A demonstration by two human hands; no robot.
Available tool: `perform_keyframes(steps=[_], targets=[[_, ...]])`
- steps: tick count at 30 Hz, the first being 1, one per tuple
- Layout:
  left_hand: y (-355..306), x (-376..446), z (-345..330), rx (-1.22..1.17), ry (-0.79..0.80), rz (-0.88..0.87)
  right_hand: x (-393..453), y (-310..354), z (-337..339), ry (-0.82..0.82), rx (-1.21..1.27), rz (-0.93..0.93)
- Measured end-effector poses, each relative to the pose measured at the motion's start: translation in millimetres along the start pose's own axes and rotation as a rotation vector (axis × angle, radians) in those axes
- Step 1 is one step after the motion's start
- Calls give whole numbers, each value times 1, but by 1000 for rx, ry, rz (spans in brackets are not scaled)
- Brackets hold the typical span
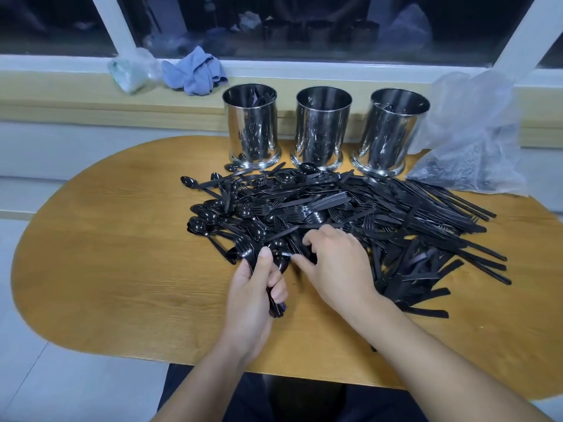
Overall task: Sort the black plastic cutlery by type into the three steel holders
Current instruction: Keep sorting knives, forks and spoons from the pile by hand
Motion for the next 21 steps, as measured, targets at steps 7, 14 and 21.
perform_keyframes(steps=[7, 14, 21], targets=[[1, 0, 0, 28, 65, -5, -10, -6, 4, 52, -117, -13], [4, 2, -3, 65, 64, 11, -31, -35, 11, 25, 295, -206], [-8, -2, -10, 92, 61, -28, -46, -5, 14, 64, 853, -204]])
Point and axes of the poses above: each hand's wrist, its own x-axis towards the middle knuckle, its own z-axis out of the back of the hand, y = z × x, the point moved 10 cm from there along x, towards the middle knuckle, and after that the axes turned 14 degrees about z, right-handed, at the moved point
